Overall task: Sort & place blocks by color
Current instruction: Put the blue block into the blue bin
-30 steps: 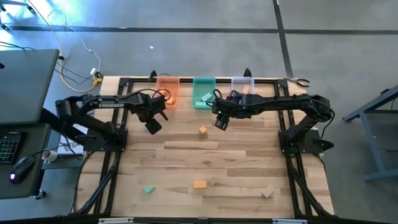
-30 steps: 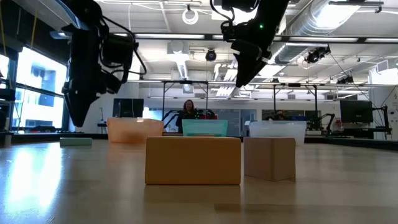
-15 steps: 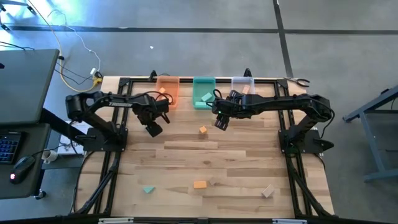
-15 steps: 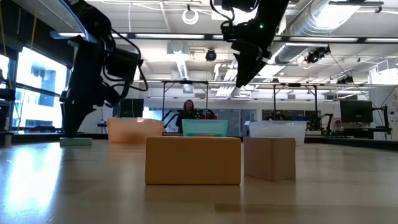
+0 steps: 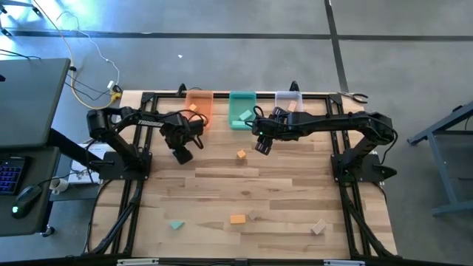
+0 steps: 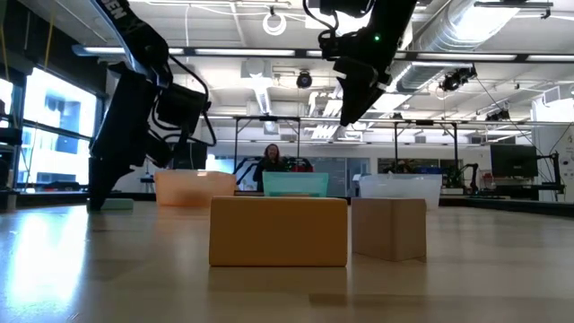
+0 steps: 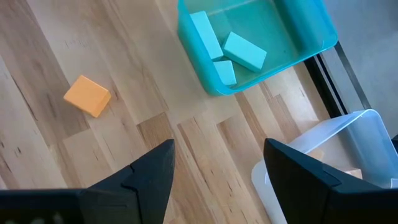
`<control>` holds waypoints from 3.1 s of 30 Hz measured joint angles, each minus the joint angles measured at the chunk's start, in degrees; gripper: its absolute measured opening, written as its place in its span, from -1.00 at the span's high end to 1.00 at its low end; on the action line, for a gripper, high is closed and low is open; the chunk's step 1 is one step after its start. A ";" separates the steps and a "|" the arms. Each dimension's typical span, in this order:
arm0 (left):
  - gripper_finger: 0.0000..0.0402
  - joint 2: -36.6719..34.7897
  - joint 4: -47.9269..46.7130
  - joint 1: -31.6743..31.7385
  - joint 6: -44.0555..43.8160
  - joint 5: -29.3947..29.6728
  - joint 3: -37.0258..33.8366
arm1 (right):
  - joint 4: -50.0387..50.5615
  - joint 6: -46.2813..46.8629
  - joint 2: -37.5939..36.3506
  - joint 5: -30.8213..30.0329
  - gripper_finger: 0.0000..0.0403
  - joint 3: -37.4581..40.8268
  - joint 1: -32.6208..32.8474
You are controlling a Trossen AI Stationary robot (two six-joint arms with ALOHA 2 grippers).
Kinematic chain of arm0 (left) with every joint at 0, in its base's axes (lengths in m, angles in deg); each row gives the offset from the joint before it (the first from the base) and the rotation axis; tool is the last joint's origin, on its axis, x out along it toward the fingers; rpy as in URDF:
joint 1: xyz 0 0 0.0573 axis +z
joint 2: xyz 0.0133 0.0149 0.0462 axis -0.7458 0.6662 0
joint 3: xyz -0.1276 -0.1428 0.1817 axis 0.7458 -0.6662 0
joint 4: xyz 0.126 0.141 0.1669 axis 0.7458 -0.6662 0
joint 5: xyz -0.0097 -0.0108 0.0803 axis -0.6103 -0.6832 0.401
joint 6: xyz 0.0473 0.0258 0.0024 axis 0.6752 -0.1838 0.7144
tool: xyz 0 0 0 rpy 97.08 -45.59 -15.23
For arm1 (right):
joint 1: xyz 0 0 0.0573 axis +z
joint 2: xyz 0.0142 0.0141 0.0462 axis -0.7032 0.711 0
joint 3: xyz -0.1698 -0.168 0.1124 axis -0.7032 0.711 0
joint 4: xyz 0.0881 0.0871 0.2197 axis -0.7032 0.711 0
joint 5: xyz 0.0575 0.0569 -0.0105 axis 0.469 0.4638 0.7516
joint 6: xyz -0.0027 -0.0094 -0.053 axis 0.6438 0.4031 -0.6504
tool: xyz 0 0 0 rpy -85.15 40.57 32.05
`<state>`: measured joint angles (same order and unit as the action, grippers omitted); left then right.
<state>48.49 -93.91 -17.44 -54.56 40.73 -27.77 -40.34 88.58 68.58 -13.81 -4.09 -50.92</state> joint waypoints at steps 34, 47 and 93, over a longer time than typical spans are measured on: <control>0.53 -4.23 30.28 -9.80 4.16 -45.14 -0.29 | -19.14 -20.33 0.00 33.90 -0.16 -0.02 5.06; 0.53 -4.25 64.76 -14.94 -10.08 -63.17 -0.23 | -33.19 -32.16 0.00 44.85 -0.16 -0.02 7.67; 0.19 -4.35 80.94 -14.70 -11.30 -55.42 5.57 | -37.49 -27.17 0.04 44.38 0.80 0.00 7.92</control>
<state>44.13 -12.97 -32.14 -65.86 -14.69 -22.21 -77.83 61.40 68.63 30.57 -4.09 -43.00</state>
